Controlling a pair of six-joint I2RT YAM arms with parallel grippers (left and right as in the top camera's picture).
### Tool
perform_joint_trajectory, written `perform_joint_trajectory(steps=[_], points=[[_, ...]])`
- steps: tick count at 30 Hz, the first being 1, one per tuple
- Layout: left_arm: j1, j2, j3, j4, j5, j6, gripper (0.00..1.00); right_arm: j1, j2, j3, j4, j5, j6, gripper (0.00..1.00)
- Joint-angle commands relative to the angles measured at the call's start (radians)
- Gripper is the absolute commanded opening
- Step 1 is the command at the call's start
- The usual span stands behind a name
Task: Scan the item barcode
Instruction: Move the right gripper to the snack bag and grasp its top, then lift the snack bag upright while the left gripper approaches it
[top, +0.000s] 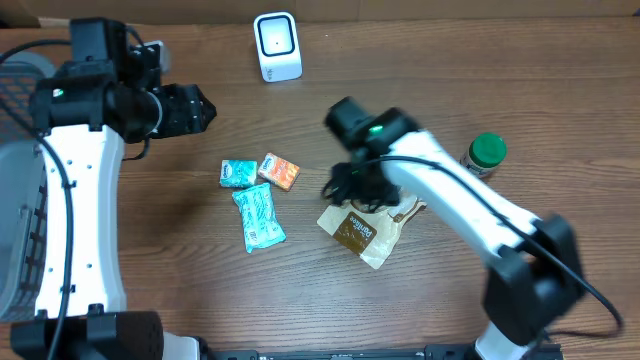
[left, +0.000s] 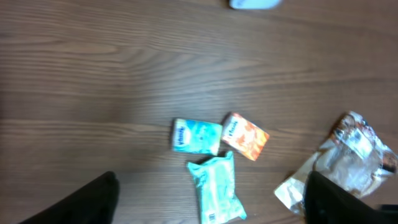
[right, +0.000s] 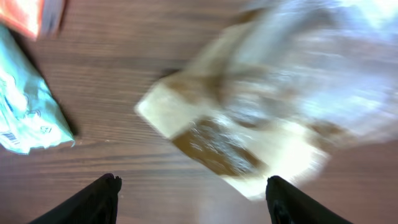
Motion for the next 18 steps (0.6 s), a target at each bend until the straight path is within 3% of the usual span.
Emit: perform_joint_trajectory(steps=[1, 2, 3, 4, 5, 9, 14, 18], points=[[-0.068, 0.053, 0.021, 0.01, 0.049, 0.058, 0.72, -0.099, -0.055, 0.002, -0.058, 0.14, 0.12, 0.72], [-0.087, 0.063, 0.021, 0.013, 0.049, 0.072, 0.68, -0.126, -0.053, -0.004, -0.074, 0.149, 0.132, 0.72], [-0.105, 0.072, 0.021, 0.018, 0.049, 0.088, 0.52, -0.145, -0.052, -0.015, -0.077, 0.149, 0.133, 0.72], [-0.126, 0.08, 0.021, 0.024, 0.048, 0.103, 0.45, -0.164, -0.052, -0.031, -0.077, 0.148, 0.134, 0.72], [-0.143, 0.087, 0.021, 0.029, 0.048, 0.116, 0.43, -0.181, -0.052, -0.05, -0.077, 0.151, 0.133, 0.72], [-0.223, 0.106, 0.021, 0.062, 0.048, 0.143, 0.45, -0.223, -0.052, -0.143, -0.058, 0.187, 0.141, 0.72], [-0.314, 0.107, 0.021, 0.109, 0.047, 0.176, 0.63, -0.249, -0.051, -0.278, 0.013, 0.19, 0.148, 0.72], [-0.351, 0.107, 0.021, 0.124, 0.045, 0.176, 0.65, -0.251, -0.051, -0.352, 0.1, 0.19, 0.148, 0.72]])
